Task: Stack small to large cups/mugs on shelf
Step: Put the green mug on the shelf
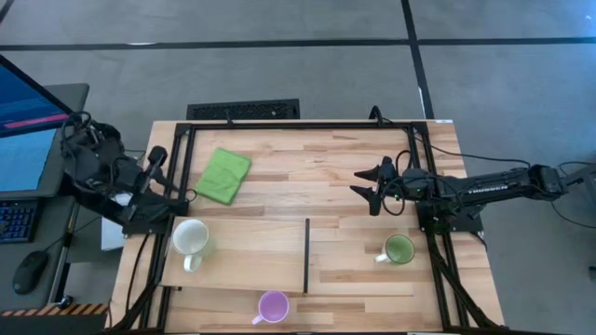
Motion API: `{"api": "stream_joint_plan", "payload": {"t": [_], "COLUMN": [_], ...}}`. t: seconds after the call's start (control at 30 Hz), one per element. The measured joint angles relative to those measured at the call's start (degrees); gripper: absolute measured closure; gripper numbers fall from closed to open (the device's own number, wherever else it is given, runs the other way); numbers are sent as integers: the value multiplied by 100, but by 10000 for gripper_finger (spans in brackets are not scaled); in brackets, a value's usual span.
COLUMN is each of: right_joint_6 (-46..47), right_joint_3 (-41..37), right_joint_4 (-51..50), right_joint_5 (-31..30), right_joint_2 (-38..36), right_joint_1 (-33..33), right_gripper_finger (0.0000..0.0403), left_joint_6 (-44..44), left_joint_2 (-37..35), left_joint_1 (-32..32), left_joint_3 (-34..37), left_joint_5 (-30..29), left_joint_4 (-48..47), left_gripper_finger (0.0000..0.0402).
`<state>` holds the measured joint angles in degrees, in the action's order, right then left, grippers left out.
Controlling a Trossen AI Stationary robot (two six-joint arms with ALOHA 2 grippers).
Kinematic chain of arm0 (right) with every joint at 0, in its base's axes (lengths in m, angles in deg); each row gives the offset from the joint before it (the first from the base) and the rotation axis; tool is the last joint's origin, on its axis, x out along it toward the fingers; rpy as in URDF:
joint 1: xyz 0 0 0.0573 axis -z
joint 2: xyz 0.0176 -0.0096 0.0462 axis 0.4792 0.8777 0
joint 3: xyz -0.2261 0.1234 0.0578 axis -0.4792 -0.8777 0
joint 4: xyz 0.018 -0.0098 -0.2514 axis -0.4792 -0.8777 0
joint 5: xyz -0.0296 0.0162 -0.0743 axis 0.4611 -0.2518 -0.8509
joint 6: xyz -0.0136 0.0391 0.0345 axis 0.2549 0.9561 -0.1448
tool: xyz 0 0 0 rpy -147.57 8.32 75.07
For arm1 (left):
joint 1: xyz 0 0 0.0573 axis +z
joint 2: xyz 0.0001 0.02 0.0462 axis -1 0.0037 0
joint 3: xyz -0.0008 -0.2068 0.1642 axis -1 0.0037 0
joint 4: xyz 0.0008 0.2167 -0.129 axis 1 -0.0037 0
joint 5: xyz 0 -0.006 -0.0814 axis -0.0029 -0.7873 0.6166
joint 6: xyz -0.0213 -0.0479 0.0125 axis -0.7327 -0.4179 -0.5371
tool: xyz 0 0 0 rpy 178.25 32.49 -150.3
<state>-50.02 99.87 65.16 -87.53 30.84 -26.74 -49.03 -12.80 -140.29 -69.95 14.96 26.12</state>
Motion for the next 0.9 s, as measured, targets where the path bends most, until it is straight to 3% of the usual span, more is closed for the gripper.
{"api": "stream_joint_plan", "payload": {"t": [0.43,0.63,0.9], "right_joint_6": [2,4,10], "right_joint_3": [-1,-1,-1], "right_joint_4": [0,0,0], "right_joint_5": [0,0,0], "right_joint_2": [0,0,0], "right_joint_1": [0,0,0], "right_gripper_finger": [137,137,137], "left_joint_6": [120,-68,-193], "left_joint_2": [-129,-129,-129], "left_joint_1": [2,2,2], "left_joint_3": [572,572,588], "left_joint_5": [-1129,-580,-741], "left_joint_4": [164,170,169], "left_gripper_finger": [280,280,280]}}
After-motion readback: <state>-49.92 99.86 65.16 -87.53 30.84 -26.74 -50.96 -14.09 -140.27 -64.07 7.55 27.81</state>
